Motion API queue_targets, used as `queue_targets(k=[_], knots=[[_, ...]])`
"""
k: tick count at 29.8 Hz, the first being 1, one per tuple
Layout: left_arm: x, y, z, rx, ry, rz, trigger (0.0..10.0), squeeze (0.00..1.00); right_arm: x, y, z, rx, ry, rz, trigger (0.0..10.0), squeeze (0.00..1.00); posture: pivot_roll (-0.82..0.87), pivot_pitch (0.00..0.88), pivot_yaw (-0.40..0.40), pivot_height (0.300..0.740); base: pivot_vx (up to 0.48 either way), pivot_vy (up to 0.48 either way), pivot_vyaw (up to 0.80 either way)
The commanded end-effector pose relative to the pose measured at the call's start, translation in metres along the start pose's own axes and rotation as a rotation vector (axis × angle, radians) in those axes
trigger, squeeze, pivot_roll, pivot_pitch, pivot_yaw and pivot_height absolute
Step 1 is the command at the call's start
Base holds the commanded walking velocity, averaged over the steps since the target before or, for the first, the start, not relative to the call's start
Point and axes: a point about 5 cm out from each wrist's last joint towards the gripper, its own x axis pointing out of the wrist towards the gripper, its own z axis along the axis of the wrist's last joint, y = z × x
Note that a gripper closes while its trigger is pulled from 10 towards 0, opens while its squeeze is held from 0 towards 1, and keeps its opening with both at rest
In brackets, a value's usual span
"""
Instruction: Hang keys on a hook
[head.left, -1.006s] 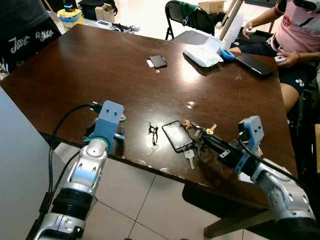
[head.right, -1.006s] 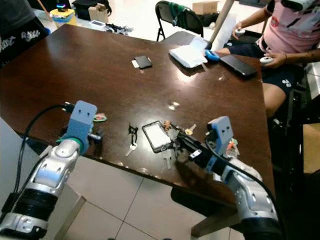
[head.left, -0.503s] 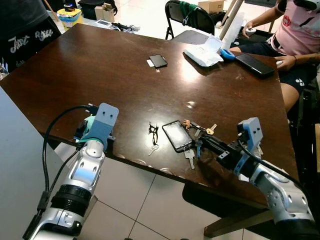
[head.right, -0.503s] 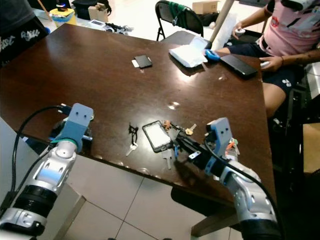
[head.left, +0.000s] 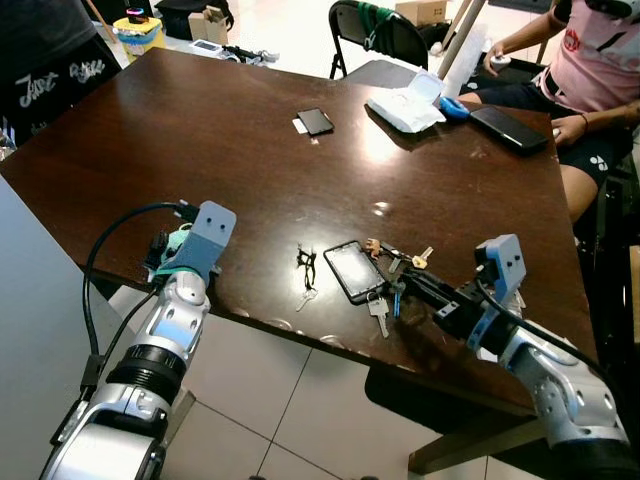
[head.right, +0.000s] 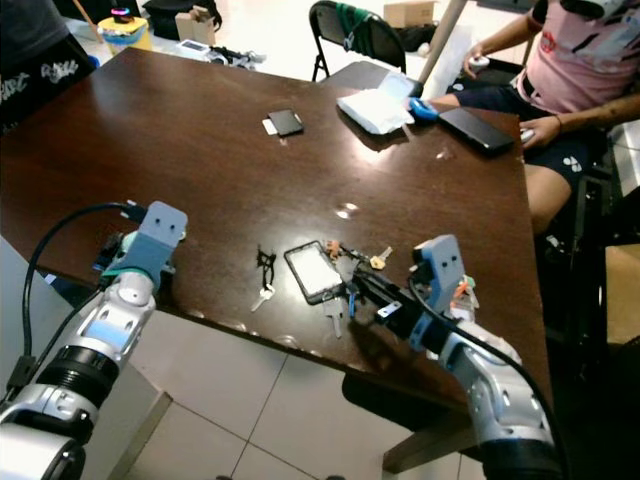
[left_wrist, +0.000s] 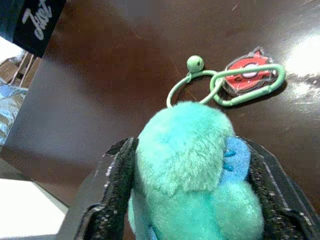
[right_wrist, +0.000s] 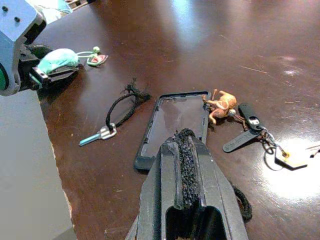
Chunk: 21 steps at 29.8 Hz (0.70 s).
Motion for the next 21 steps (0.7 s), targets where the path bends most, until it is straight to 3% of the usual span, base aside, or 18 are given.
queue_targets(k=[1,10,13,14,15,16,20,21], knots=[[0.001,-0.004,-0.019,-0.012,0.092,-0.045,0.0,0.0,-0.001,0.001,-0.002,0.007,0.002,-0.005,10.0,0.0,0.03,0.036,0.112,0.74,0.0,0.0,0.0],[0.004,-0.005,-0.022,-0.077,0.124,-0.082,0.0,0.0,0.001,0.001,0.0,0.007,-0.009,-0.01,10.0,0.0,0.04,0.03,0.111,0.74,0.0,0.0,0.0],[0.005,-0.001,-0.015,-0.131,0.079,-0.07,0.0,0.0,0.002,0.001,0.003,0.005,-0.018,-0.01,10.0,0.0,0.03,0.028,0.107,0.74,0.0,0.0,0.0],[0.002,0.005,-0.001,-0.198,-0.021,-0.054,0.0,0.0,0.003,0.002,0.007,0.001,-0.033,-0.008,10.0,0.0,0.03,0.028,0.102,0.74,0.0,0.0,0.0],[0.001,0.007,0.003,-0.211,-0.055,-0.05,0.0,0.0,0.003,0.003,0.009,0.0,-0.038,-0.007,10.0,0.0,0.03,0.028,0.102,0.74,0.0,0.0,0.0],[-0.007,0.015,0.018,-0.252,-0.177,-0.031,0.0,0.0,0.005,0.006,0.014,-0.004,-0.058,-0.003,10.0,0.0,0.03,0.029,0.097,0.74,0.0,0.0,0.0],[-0.009,0.017,0.021,-0.262,-0.205,-0.026,0.0,0.0,0.006,0.007,0.015,-0.004,-0.063,-0.002,10.0,0.0,0.03,0.029,0.097,0.74,0.0,0.0,0.0],[-0.017,0.022,0.029,-0.281,-0.277,-0.031,10.0,0.0,0.009,0.009,0.019,-0.007,-0.086,-0.007,10.0,0.0,0.04,0.028,0.088,0.74,0.0,0.0,0.0]])
